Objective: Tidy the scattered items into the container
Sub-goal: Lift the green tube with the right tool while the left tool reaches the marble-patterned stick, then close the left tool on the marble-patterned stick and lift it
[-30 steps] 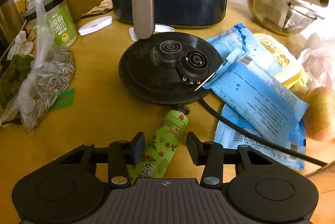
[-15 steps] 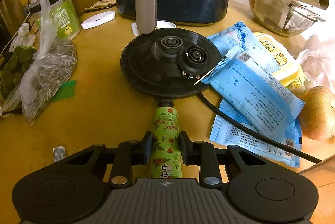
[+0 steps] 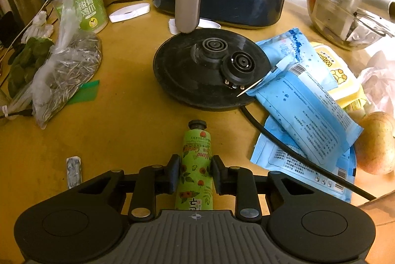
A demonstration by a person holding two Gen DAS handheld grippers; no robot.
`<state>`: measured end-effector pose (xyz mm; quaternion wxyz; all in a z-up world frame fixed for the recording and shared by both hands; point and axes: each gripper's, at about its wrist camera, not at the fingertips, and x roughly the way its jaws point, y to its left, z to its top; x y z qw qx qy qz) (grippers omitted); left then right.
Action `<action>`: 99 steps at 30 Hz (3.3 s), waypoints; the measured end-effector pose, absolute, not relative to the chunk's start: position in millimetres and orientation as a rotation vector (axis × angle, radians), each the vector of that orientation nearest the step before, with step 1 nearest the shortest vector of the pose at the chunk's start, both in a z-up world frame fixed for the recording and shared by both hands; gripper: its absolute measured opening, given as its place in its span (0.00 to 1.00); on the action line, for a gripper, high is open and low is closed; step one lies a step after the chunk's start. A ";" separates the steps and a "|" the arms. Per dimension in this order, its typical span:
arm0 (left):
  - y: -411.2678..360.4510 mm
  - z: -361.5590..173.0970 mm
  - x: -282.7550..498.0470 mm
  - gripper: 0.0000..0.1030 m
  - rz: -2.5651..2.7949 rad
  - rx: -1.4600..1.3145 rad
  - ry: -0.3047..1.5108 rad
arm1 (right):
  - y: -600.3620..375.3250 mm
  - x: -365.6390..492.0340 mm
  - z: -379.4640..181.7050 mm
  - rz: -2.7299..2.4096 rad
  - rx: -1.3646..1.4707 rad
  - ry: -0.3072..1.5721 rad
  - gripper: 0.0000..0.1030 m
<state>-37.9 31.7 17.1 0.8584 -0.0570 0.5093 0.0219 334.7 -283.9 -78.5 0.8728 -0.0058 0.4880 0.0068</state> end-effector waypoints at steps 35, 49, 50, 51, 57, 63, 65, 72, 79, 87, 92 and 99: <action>-26.8 29.5 22.6 1.00 -0.230 0.051 0.950 | -288.9 169.3 11.5 0.054 -0.023 0.879 0.28; -71.6 2.0 72.8 1.00 -0.365 0.115 0.974 | -300.7 114.2 12.8 -0.078 0.070 0.893 0.29; -75.1 -0.4 76.4 1.00 -0.373 0.120 0.977 | -302.1 111.1 12.5 -0.085 0.080 0.896 0.29; -79.1 -3.2 80.6 1.00 -0.382 0.127 0.980 | -303.7 108.3 12.1 -0.091 0.090 0.899 0.29; -98.1 -23.3 104.6 0.98 -0.403 0.158 1.011 | -313.8 88.7 5.2 -0.151 0.142 0.926 0.29; -106.3 -47.0 127.3 0.79 -0.385 0.164 1.067 | -322.5 72.4 4.1 -0.203 0.180 0.932 0.29; -106.0 -54.0 134.0 0.78 -0.372 0.155 1.085 | -326.0 67.6 4.1 -0.220 0.187 0.935 0.29; -110.5 -74.8 152.3 0.62 -0.353 0.154 1.126 | -335.7 53.9 5.5 -0.264 0.202 0.946 0.29; -114.4 -80.9 154.2 0.40 -0.342 0.193 1.119 | -340.8 52.8 5.8 -0.282 0.209 0.946 0.29; -110.2 -79.9 150.0 0.21 -0.350 0.222 1.106 | -337.6 57.6 2.7 -0.254 0.206 0.946 0.29; -107.9 -79.9 150.1 0.16 -0.360 0.222 1.104 | -336.7 59.3 3.3 -0.241 0.202 0.941 0.29; -102.2 -80.7 147.9 0.15 -0.401 0.214 1.084 | -340.7 56.0 3.9 -0.247 0.208 0.938 0.29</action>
